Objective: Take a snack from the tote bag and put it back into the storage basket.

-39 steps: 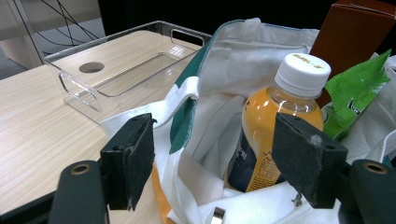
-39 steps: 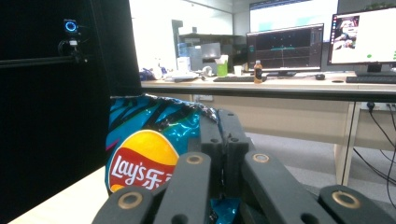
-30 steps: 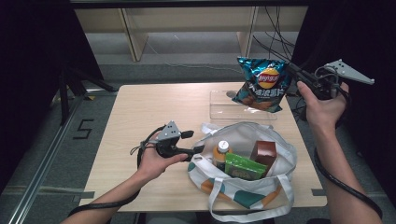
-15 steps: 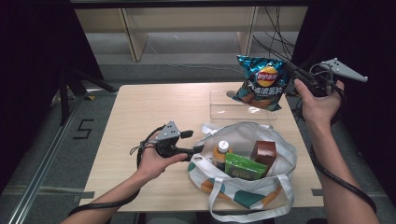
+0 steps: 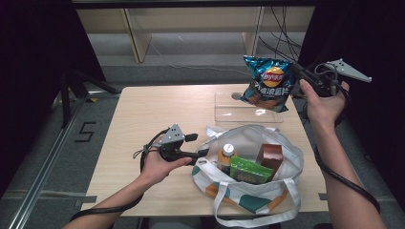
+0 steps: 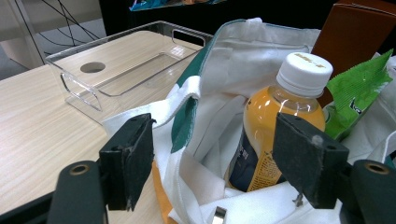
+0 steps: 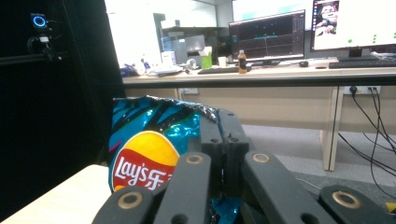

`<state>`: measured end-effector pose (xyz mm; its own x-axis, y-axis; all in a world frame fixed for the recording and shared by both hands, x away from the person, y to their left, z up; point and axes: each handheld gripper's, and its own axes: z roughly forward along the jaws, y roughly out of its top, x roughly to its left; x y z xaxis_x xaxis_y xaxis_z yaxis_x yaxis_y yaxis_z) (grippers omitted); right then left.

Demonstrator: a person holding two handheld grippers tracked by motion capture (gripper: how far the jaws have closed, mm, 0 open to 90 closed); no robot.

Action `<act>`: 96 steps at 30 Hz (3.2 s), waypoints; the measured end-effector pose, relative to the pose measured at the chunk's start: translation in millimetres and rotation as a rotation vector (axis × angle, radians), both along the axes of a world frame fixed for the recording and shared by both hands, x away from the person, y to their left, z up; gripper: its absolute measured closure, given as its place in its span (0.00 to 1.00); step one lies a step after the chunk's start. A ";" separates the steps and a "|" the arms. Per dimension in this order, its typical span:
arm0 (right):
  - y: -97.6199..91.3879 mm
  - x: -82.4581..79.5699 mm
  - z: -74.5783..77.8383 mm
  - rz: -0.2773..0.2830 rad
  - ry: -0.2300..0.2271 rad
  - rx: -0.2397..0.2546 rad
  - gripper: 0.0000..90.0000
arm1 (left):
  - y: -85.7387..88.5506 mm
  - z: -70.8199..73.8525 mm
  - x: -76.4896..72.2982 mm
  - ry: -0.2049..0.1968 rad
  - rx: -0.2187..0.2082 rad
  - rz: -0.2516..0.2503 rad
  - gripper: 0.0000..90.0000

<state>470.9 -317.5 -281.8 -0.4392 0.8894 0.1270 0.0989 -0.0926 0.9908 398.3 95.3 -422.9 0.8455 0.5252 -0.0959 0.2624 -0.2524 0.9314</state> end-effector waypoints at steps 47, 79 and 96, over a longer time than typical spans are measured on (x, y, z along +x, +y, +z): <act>3.1 41.5 -16.5 -0.065 0.078 0.033 1.00 | -0.8 -1.2 -1.5 -0.001 0.003 -0.004 0.31; 7.5 65.3 -34.2 -0.102 0.129 0.051 1.00 | -1.7 -1.3 -2.2 -0.005 0.004 -0.009 0.31; 10.9 77.1 -42.3 -0.124 0.148 0.045 1.00 | -1.4 -0.7 -2.2 -0.009 0.000 -0.011 0.31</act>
